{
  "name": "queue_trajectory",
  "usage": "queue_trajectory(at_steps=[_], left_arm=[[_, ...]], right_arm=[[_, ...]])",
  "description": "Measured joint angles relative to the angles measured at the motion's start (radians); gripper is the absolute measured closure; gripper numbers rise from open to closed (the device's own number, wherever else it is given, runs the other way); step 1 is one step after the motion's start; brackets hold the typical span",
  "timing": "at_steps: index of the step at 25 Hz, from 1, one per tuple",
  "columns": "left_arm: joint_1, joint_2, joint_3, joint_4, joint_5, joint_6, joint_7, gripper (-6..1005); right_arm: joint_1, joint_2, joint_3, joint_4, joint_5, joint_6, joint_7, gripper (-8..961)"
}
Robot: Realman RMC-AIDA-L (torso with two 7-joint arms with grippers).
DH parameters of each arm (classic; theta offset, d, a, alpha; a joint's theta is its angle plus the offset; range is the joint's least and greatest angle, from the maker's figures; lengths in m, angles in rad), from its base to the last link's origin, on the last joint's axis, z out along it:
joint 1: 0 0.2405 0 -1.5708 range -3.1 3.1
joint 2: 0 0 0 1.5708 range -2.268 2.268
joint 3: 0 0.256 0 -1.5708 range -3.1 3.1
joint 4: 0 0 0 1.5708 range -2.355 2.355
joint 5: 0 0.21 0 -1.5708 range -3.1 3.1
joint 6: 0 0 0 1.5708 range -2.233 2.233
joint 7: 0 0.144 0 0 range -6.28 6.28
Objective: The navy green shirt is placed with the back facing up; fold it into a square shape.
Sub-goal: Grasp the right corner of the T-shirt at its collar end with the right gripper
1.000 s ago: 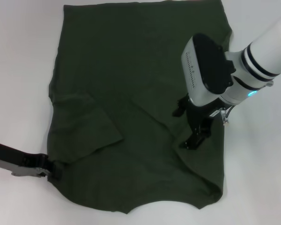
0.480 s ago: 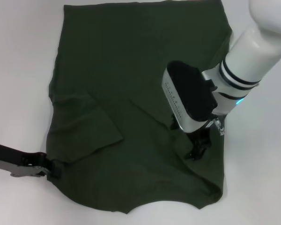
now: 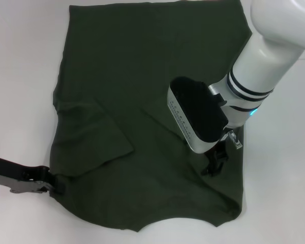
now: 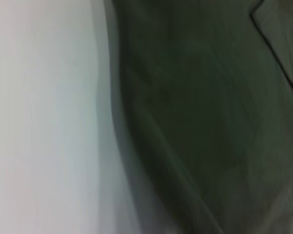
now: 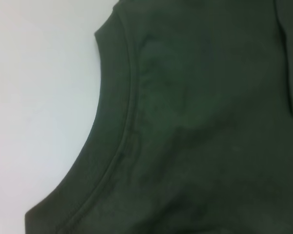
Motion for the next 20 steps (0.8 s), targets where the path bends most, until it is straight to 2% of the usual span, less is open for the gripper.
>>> queue_trajectory(at_steps=[11,14,20], left_arm=[[0.002,0.0,0.0,0.004,-0.002,0.0,-0.013,958],[0.002,0.0,0.0,0.004,-0.002,0.0,-0.015,958],[0.002,0.0,0.0,0.006,-0.001,0.0,-0.021,958]], right_arm=[[0.013,0.005,-0.073,0.033,0.0,0.069,0.004,128],[0.015,0.005,-0.089,0.038,0.001,0.079,0.004,220],[0.029,0.008,-0.119,0.071,0.003,0.107,0.003,277]])
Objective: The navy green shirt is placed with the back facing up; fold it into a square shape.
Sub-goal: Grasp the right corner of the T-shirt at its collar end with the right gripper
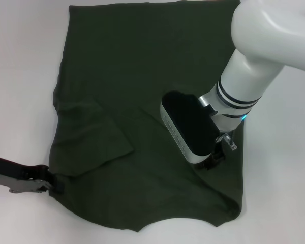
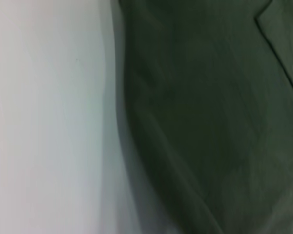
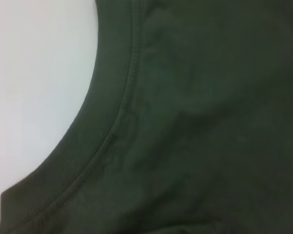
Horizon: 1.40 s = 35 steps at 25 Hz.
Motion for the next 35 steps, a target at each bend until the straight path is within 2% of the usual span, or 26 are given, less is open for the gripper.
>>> queue_trajectory(at_steps=[5,21,26,29,35], left_arm=[[0.0,0.001,0.0,0.001,0.0,0.0,-0.004,957],[0.0,0.003,0.0,0.001,0.0,0.001,-0.004,958],[0.0,0.003,0.0,0.001,0.0,0.002,-0.004,958],[0.0,0.003,0.0,0.001,0.0,0.002,-0.005,958],[-0.002,0.003,0.0,0.001,0.0,0.002,-0.006,957]], right_arm=[[0.004,0.0,-0.012,0.004,0.003,0.0,-0.003,363],[0.003,0.004,-0.068,0.006,0.016,0.015,-0.007,518],[0.003,0.002,-0.071,0.007,0.018,0.016,-0.009,515],[0.002,0.001,-0.072,0.011,0.018,0.023,-0.01,639],[0.002,0.0,-0.073,0.02,0.018,0.031,-0.012,688]])
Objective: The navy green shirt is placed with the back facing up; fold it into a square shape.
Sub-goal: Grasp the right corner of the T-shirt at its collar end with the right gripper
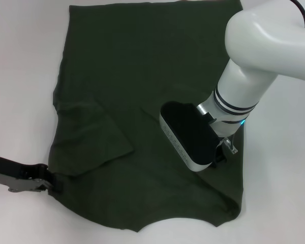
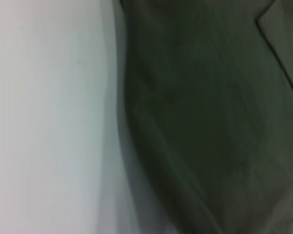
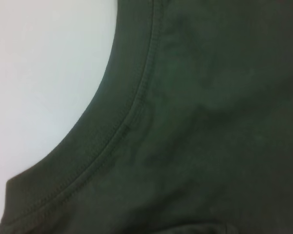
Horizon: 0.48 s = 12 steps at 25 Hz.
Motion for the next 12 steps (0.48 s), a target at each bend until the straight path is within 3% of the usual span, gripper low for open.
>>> queue_trajectory(at_steps=[12], left_arm=[[0.0,0.0,-0.011,0.0,-0.001,-0.001,-0.003,957]], right_arm=[[-0.002,-0.002,-0.002,0.002,-0.003,-0.005,-0.028,740]])
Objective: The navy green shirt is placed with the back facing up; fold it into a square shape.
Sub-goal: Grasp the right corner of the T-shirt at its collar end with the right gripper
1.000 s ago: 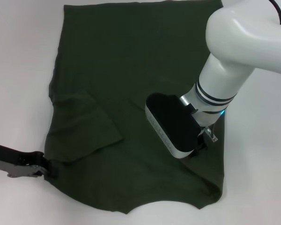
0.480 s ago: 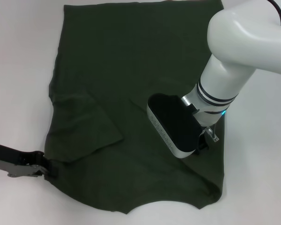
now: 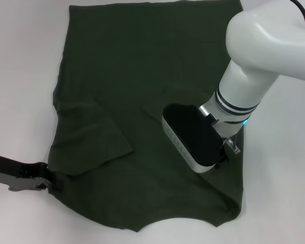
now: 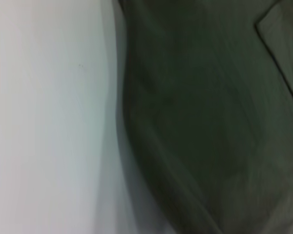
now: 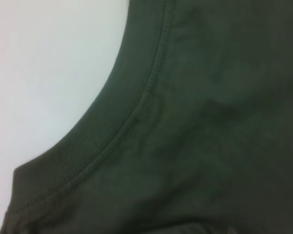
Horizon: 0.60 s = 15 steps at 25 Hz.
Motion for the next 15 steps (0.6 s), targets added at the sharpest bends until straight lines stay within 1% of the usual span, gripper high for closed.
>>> queue_trajectory(at_steps=[4,8,9,12,15], left_arm=[[0.002,0.001,-0.01,0.001,0.0,0.0,0.0,957],[0.002,0.001,-0.013,0.001,0.0,-0.001,0.0,957],[0.002,0.002,-0.013,0.002,0.0,-0.001,0.0,957],[0.003,0.002,-0.014,0.002,0.0,-0.001,0.0,958],[0.005,0.002,-0.014,0.002,0.0,-0.001,0.001,958]], right_arm=[[-0.001,-0.002,0.002,-0.007,0.001,-0.003,0.0,757],[-0.004,-0.004,0.014,-0.016,0.01,-0.017,-0.001,889],[-0.004,-0.005,0.026,-0.022,0.013,-0.028,-0.003,922],[-0.007,-0.008,0.079,-0.036,0.017,-0.061,-0.012,922],[-0.014,-0.017,0.177,-0.045,0.013,-0.088,-0.021,922]])
